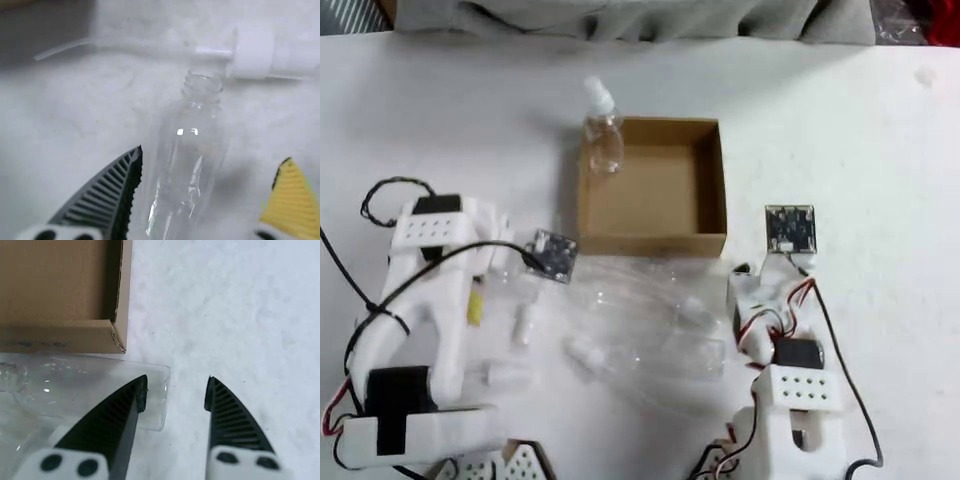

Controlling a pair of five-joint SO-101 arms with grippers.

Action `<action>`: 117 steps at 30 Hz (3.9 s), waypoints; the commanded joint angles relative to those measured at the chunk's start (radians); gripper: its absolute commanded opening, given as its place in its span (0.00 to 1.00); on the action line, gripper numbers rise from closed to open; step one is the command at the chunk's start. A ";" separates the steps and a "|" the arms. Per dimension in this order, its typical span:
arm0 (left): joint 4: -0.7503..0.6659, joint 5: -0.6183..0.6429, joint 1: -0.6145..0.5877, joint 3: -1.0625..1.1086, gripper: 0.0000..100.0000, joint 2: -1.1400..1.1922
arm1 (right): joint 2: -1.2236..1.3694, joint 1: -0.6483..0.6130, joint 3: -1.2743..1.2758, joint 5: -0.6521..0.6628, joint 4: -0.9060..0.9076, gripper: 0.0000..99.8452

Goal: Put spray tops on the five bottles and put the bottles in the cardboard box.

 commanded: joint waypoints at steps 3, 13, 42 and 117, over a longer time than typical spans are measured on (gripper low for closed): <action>-0.098 0.012 0.002 0.051 0.35 -0.005 | -0.012 -0.004 -0.008 0.009 -0.018 0.16; -0.229 0.114 0.002 0.123 0.35 -0.004 | -0.012 -0.004 -0.008 0.009 -0.018 0.16; -0.173 1.000 -0.007 0.086 0.03 -0.015 | -0.018 -0.001 -0.006 0.009 -0.018 0.16; -0.262 2.071 -0.489 -0.203 0.03 0.226 | 0.987 -1.033 -0.792 0.272 0.424 0.03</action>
